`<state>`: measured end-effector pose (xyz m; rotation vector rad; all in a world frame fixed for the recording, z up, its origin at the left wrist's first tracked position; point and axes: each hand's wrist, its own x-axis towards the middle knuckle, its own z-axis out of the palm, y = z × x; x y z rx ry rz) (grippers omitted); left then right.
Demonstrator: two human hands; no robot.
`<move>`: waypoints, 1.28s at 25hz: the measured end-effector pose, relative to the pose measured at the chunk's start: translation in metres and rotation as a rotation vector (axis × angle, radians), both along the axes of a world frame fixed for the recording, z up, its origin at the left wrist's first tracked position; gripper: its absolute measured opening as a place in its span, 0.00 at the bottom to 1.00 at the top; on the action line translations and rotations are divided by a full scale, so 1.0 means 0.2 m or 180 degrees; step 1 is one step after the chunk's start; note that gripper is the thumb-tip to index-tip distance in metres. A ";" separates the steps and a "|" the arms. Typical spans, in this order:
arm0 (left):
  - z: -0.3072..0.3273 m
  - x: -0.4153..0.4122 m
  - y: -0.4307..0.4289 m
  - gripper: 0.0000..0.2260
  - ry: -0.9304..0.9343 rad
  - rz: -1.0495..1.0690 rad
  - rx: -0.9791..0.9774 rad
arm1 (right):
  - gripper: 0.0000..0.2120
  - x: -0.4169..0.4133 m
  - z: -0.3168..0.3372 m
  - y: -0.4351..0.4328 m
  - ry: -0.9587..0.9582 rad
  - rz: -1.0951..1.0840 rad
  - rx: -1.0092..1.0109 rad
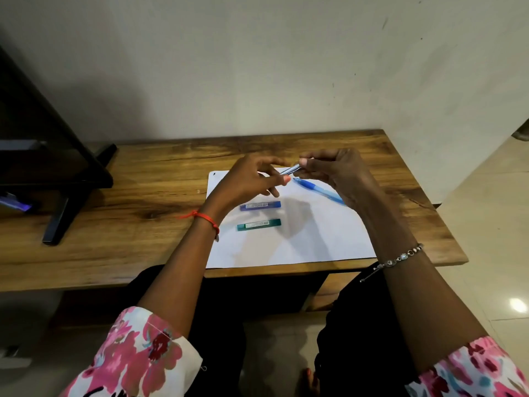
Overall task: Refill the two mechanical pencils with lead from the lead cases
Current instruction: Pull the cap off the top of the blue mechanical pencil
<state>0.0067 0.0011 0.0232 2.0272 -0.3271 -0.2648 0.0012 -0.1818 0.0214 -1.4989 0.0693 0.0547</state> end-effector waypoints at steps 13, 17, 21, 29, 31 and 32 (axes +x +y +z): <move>0.03 -0.01 -0.07 0.10 0.0303 0.0438 -0.0572 | 0.06 -0.02 0.00 0.07 0.0035 -0.0674 0.0394; 0.03 -0.01 -0.08 0.10 0.0378 0.0498 -0.0565 | 0.07 -0.01 0.00 0.09 0.0040 -0.0818 0.0303; 0.03 -0.01 -0.08 0.10 0.0394 0.0522 -0.0546 | 0.08 -0.01 0.00 0.10 0.0006 -0.0852 0.0252; 0.03 -0.01 -0.04 0.10 0.0447 0.0554 -0.0556 | 0.13 0.01 0.00 0.06 0.0178 -0.0613 0.0657; 0.03 0.00 -0.03 0.09 0.0445 0.0573 -0.0545 | 0.11 0.02 -0.01 0.04 0.0396 -0.0404 0.0826; 0.03 0.00 -0.02 0.09 0.0442 0.0574 -0.0532 | 0.09 0.02 0.00 0.04 0.0504 -0.0281 0.0892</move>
